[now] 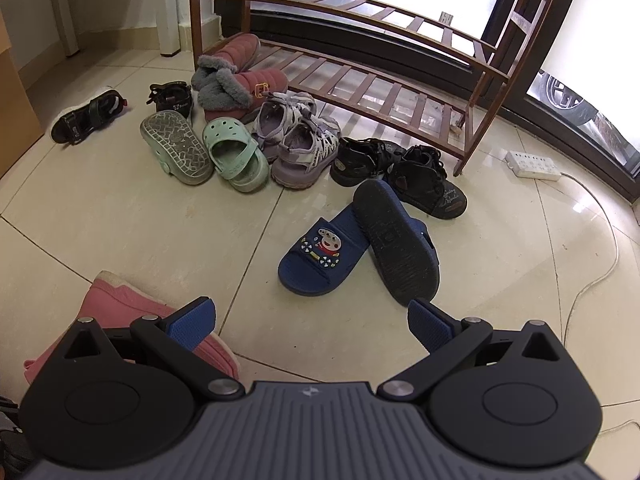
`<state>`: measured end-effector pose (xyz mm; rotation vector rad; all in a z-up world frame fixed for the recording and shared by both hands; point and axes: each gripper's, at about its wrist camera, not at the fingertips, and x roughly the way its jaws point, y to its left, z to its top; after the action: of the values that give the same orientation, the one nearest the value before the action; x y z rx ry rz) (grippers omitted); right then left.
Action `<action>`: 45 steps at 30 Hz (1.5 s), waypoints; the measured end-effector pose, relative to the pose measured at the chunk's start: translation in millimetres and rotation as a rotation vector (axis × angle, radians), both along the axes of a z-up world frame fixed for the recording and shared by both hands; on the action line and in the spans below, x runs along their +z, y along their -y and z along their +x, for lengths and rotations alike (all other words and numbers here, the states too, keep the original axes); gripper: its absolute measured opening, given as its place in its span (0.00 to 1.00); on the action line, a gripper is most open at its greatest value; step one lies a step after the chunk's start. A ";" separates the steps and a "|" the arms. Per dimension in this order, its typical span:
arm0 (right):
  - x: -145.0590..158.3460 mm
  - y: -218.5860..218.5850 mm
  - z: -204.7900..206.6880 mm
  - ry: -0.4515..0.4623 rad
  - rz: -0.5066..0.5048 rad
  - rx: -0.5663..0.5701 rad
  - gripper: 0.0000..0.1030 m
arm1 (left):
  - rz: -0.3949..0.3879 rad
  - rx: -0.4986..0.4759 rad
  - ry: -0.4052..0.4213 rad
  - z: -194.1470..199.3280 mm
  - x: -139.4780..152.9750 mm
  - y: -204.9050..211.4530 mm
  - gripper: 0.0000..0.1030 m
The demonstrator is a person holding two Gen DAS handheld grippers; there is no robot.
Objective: Organize scattered shoes
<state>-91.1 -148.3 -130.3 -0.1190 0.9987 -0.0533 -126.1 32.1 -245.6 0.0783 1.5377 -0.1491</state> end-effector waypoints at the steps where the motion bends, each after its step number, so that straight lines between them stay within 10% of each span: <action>1: 0.1 0.0 -0.3 0.001 -0.002 0.000 1.00 | -0.003 -0.005 0.016 -0.2 5.1 2.2 0.26; 18: 19.9 -0.4 -7.1 0.063 0.005 0.002 1.00 | -0.023 -0.106 0.489 44.3 110.5 39.6 0.23; 31: 8.4 14.5 -4.1 0.020 0.008 -0.046 1.00 | -0.063 -0.078 0.439 47.0 95.6 24.9 0.49; 45: -1.9 19.8 3.9 -0.012 0.011 -0.057 1.00 | -0.054 -0.166 0.278 30.4 39.7 15.6 0.52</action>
<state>-87.1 -168.1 -132.3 -0.0809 1.0143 -0.0989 -95.6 16.4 -206.0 0.1766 1.2485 -0.2996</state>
